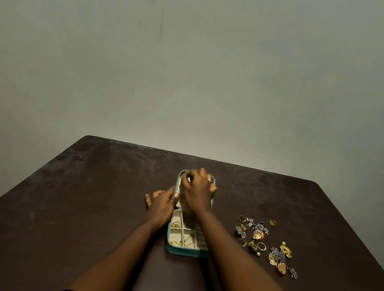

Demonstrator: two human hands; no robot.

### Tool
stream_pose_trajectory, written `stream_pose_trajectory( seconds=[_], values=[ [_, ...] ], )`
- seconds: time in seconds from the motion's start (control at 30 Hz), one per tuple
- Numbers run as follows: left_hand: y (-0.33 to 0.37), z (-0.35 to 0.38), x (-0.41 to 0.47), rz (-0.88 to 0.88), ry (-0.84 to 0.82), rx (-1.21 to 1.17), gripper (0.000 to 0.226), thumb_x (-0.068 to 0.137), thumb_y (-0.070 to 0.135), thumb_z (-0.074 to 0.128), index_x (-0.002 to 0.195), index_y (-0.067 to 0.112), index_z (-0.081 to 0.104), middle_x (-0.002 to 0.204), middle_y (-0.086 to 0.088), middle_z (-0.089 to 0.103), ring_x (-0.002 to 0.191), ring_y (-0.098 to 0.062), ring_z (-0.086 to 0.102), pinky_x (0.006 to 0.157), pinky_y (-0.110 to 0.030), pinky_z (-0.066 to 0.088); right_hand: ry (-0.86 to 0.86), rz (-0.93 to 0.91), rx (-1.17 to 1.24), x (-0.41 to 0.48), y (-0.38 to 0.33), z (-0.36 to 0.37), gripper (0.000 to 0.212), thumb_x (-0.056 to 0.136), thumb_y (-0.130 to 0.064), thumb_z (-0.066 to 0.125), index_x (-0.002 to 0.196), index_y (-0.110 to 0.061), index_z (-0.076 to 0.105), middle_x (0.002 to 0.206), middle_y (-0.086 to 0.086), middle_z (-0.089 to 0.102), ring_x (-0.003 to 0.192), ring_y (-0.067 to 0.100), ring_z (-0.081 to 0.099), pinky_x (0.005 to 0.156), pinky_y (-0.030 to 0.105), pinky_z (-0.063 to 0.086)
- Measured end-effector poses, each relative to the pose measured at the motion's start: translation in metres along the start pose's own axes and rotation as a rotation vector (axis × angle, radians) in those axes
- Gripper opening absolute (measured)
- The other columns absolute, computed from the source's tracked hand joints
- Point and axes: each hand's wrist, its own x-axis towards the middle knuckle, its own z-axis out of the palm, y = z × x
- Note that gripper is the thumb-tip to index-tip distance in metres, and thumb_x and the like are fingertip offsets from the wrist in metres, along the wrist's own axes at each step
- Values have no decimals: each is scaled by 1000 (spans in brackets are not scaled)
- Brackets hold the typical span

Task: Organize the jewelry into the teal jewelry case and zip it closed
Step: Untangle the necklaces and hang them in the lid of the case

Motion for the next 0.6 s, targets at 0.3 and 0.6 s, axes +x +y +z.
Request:
stream_pose_trajectory(
  seconds=[0.3,0.6],
  values=[
    [-1,-1,2,-23,22,-59,31,99,28,38,120,25,60,114,-7,66,115,-26,54,110,-47,27,-222,-18,574,5,0,-48,5,91,-8,57,87,-9,59,74,-4,58,73,8,55,67,13,44],
    [42,-31,-17,115,107,-375,29,97,17,48,120,9,63,111,-1,64,103,-14,60,76,-10,48,-263,-55,594,-1,-14,-83,9,90,-5,55,91,-1,62,77,1,60,71,7,56,65,12,45]
  ],
)
